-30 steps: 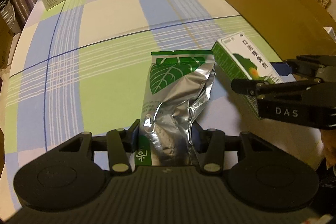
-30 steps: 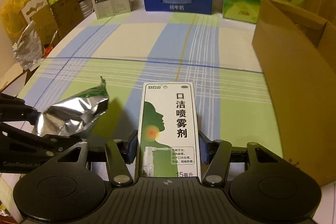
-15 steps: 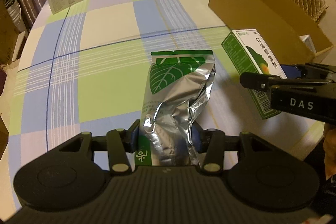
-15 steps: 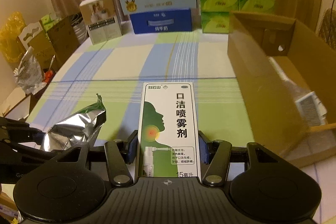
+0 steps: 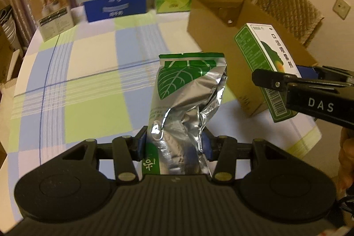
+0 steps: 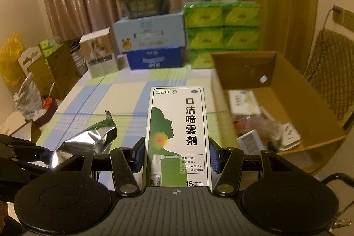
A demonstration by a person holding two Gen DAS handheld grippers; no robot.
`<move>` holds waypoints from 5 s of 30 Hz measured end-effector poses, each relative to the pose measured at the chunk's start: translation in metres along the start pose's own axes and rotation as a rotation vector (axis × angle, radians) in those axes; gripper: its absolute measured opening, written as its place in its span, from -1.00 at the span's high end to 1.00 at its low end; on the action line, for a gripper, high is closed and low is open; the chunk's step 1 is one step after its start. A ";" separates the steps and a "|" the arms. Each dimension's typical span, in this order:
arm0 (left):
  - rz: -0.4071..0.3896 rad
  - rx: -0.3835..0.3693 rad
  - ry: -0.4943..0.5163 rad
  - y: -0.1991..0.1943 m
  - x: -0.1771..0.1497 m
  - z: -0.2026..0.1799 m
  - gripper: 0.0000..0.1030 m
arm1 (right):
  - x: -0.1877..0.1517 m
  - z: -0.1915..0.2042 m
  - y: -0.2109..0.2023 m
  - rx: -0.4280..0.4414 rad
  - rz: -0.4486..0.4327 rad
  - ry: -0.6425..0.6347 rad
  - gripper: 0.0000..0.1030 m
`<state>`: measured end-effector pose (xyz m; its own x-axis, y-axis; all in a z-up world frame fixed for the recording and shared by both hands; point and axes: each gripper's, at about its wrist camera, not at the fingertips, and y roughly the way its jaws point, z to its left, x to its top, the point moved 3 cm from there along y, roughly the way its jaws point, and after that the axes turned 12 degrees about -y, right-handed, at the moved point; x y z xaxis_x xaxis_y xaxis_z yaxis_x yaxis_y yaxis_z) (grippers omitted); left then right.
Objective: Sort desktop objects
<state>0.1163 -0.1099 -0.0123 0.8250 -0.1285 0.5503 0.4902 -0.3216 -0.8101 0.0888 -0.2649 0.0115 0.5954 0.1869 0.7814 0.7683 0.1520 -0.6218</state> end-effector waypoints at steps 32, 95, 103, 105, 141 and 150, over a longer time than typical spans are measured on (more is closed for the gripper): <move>-0.003 -0.205 -0.043 0.036 0.082 -0.180 0.17 | 0.005 -0.184 -0.056 -0.208 -0.004 0.067 -0.02; -0.024 -0.259 -0.301 0.133 0.156 -0.134 -0.03 | 0.033 -0.225 0.080 -0.117 0.072 0.127 -0.03; -0.031 -0.238 -0.291 0.128 0.147 -0.118 -0.14 | 0.038 -0.228 0.083 -0.110 0.043 0.163 -0.27; -0.039 -0.227 -0.280 0.125 0.145 -0.117 -0.20 | 0.037 -0.226 0.080 -0.112 0.042 0.160 -0.33; -0.231 -0.062 -0.142 -0.012 0.023 -0.130 -0.98 | -0.018 -0.164 -0.082 -0.113 0.044 0.104 -0.97; -0.217 -0.068 -0.117 -0.036 -0.008 -0.136 -0.98 | -0.030 -0.150 -0.115 -0.125 0.041 0.087 -0.97</move>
<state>0.0538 -0.2251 0.0401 0.7312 0.0587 0.6796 0.6427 -0.3931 -0.6576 0.0179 -0.4340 0.0673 0.6410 0.1050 0.7603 0.7628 0.0224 -0.6462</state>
